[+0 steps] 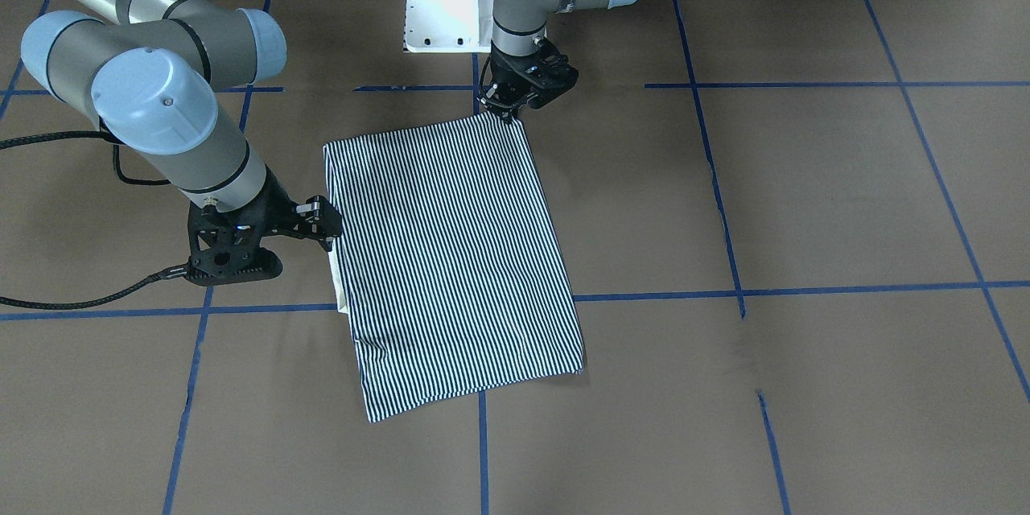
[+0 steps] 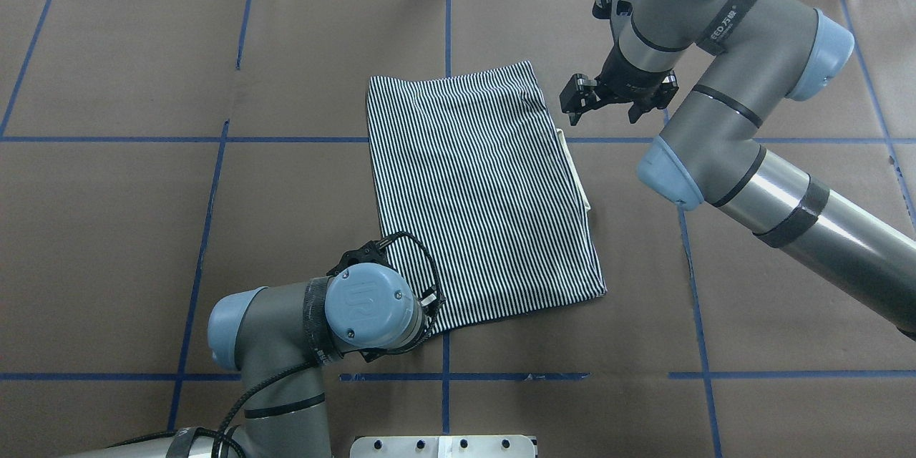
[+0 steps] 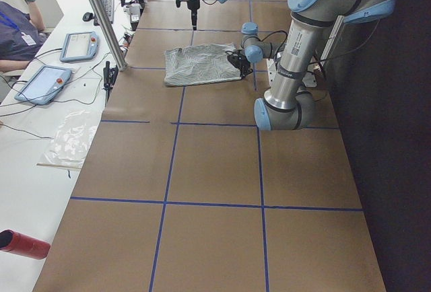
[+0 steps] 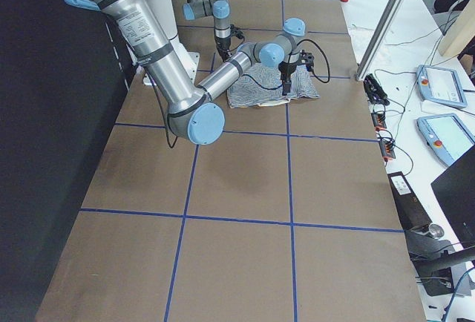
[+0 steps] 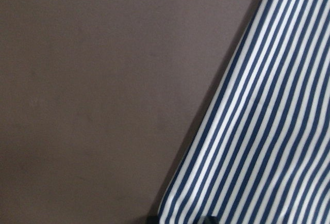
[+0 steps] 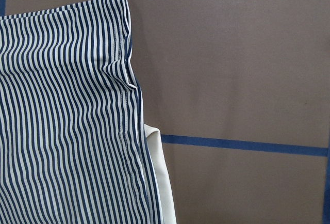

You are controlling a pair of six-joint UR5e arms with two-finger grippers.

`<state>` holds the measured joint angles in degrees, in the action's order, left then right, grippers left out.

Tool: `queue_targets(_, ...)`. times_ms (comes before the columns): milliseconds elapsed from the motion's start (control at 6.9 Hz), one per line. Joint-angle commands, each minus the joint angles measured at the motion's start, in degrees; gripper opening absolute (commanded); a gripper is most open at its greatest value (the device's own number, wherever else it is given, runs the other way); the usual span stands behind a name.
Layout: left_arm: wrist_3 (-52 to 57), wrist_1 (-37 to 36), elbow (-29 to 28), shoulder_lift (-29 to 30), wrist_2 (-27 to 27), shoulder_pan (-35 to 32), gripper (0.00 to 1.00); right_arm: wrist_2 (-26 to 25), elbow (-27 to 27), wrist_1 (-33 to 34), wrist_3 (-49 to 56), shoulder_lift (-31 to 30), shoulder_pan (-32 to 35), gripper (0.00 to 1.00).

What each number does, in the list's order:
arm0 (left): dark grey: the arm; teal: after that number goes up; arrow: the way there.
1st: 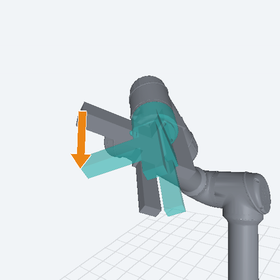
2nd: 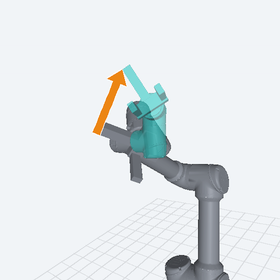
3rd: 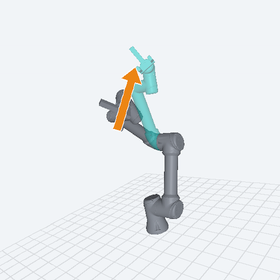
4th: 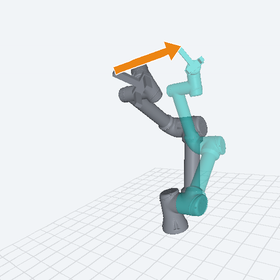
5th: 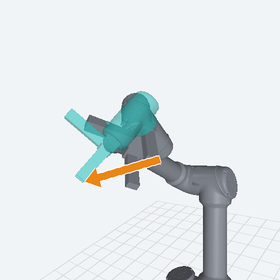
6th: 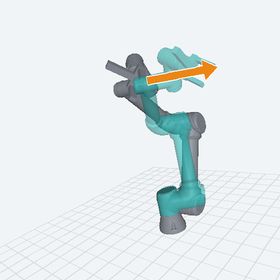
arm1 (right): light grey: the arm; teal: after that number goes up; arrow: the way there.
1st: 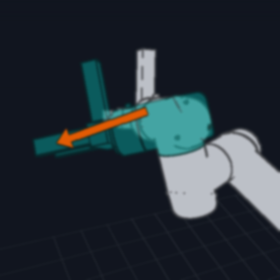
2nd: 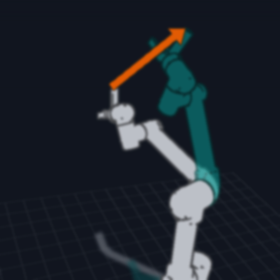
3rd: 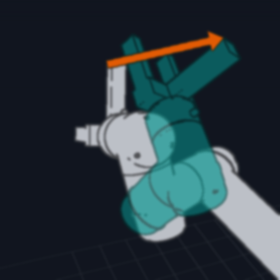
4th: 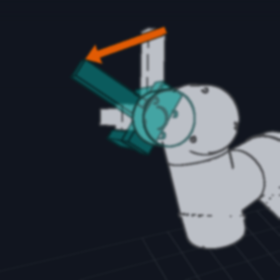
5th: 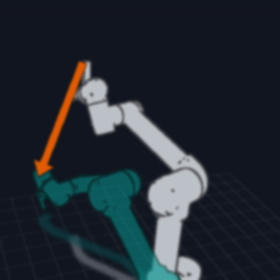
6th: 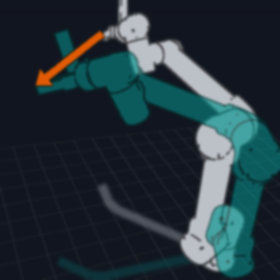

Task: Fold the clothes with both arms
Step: 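Move the right gripper down to the near corner beside the left gripper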

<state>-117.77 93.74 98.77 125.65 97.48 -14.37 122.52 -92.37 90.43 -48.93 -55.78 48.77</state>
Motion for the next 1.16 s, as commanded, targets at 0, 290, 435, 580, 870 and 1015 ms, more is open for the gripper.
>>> queue_targets(0,0.7,-0.1,1.3,-0.7,0.1,-0.2,0.0,0.0,-0.2,0.1,-1.1,-0.1,-0.3,1.0)
queue_targets(290,4.4,-2.2,7.6,-4.3,0.1,-0.4,0.0,-0.3,-1.9,-0.2,-13.3,-1.0,-3.6,1.0)
queue_targets(435,4.8,-3.4,9.4,-5.2,0.1,-0.3,0.0,-0.4,-5.2,-0.3,-22.9,-2.5,-5.9,1.0)
queue_targets(580,4.9,-3.4,9.4,-5.2,0.1,-0.5,0.0,-0.9,-9.5,-0.3,-34.0,-5.4,-8.9,1.0)
queue_targets(870,4.9,-3.4,9.8,-5.1,0.1,-0.6,0.0,-7.9,-15.6,-0.3,-52.9,-8.1,-17.7,1.0)
queue_targets(1015,5.0,-3.4,9.9,-5.1,0.1,-0.6,0.0,-13.3,-16.1,-0.3,-58.0,-7.4,-22.5,1.0)
